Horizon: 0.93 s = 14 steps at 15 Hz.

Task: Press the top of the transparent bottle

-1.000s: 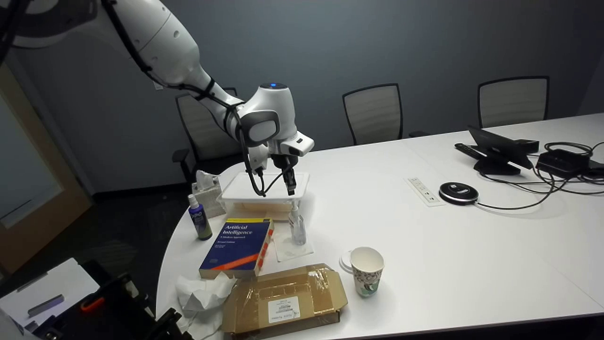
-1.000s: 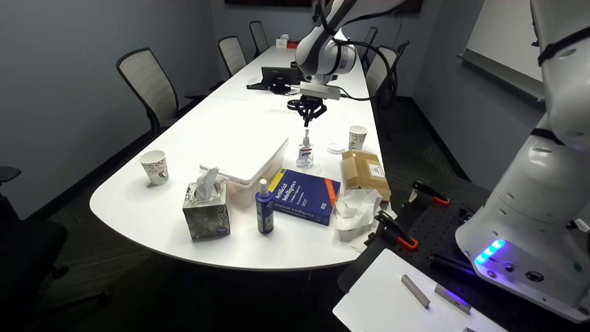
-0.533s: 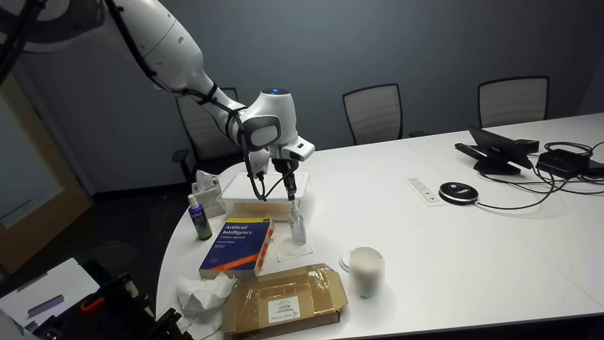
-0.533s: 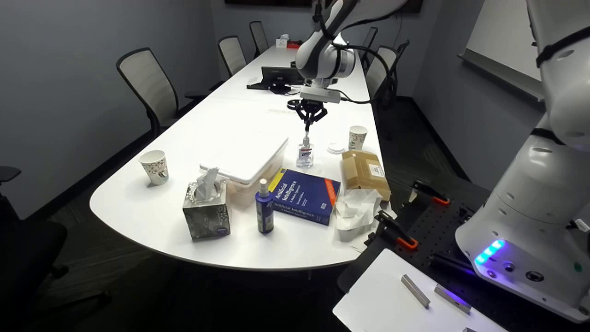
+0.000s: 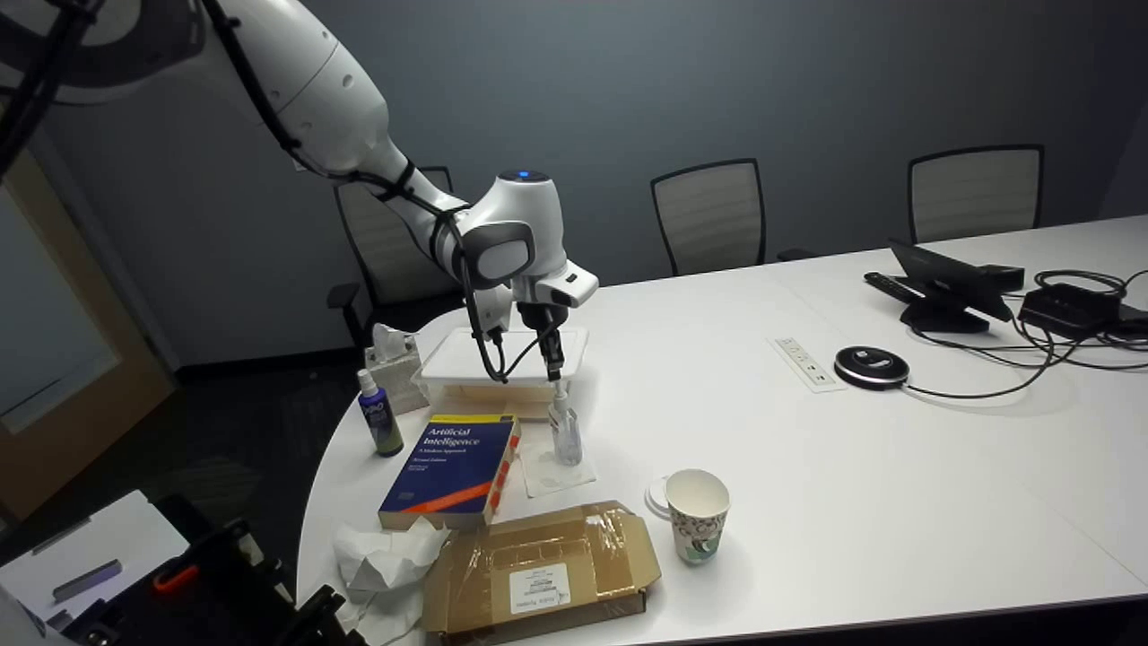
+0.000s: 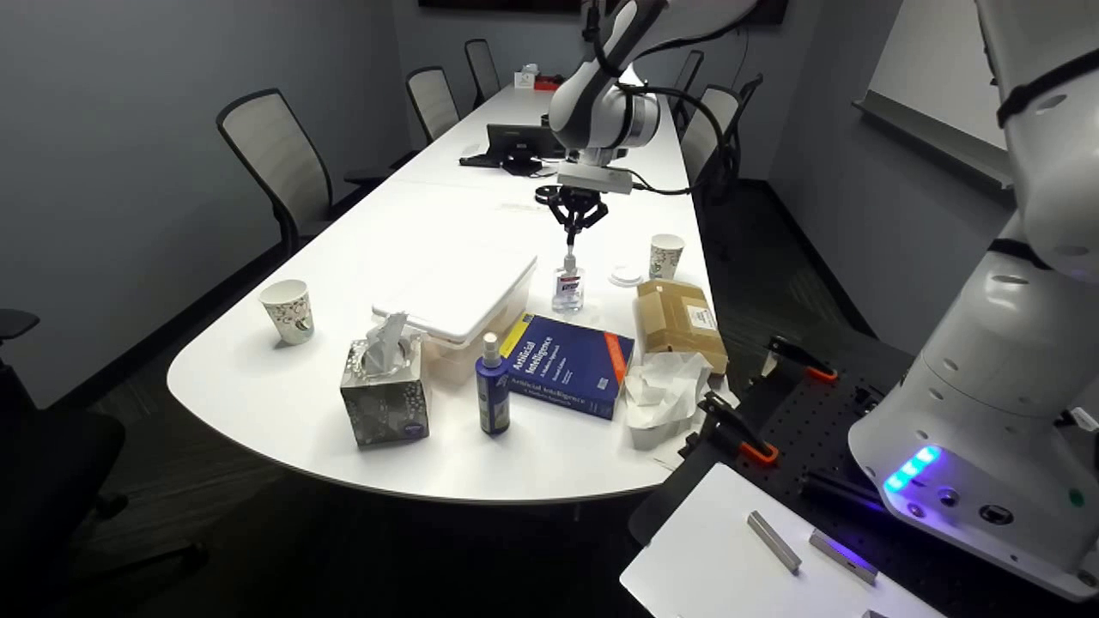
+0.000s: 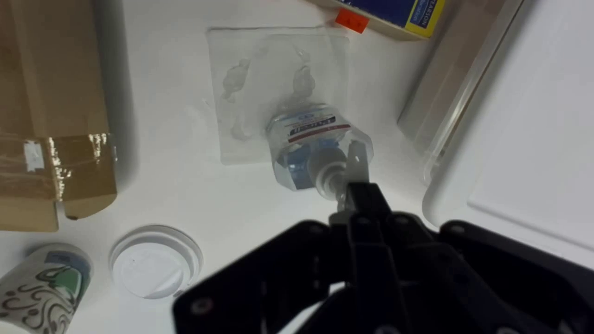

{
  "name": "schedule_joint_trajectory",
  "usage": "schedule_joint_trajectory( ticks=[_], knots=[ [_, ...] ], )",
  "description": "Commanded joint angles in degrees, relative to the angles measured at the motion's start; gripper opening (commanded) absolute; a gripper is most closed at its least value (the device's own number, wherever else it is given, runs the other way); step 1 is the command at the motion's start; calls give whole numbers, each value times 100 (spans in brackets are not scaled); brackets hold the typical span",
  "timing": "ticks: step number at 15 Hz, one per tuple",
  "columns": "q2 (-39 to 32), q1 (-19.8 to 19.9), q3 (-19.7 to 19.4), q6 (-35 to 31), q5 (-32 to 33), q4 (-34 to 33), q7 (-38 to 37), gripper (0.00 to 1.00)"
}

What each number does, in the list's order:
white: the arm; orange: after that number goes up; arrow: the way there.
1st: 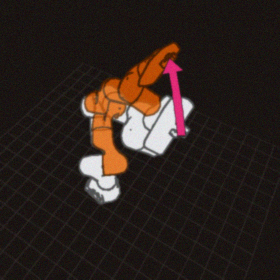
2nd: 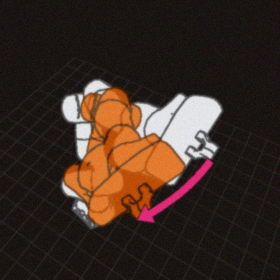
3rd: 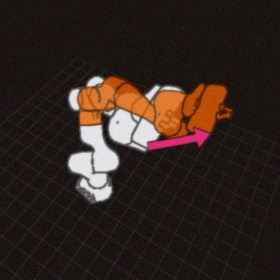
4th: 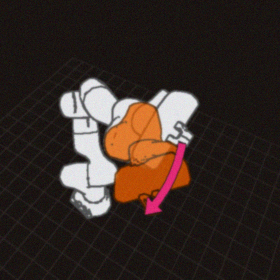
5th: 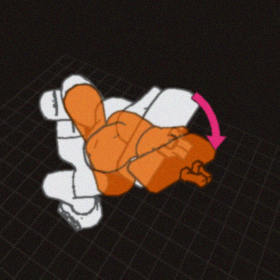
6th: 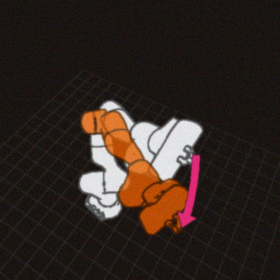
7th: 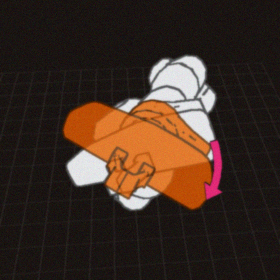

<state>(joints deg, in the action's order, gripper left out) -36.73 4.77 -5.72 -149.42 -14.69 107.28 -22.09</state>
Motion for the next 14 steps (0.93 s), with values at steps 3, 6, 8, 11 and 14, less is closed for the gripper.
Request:
schedule_joint_trajectory(
  ticks=[3,6,8,11,14],
  knots=[
    [-102,93,144,-184,-246,144,122,0],
    [-122,135,186,-241,-354,208,169,0],
    [-140,188,233,-279,-425,241,208,0],
    [-154,251,299,-322,-529,268,254,0],
    [-144,304,347,-366,-604,281,267,0]
  ],
)
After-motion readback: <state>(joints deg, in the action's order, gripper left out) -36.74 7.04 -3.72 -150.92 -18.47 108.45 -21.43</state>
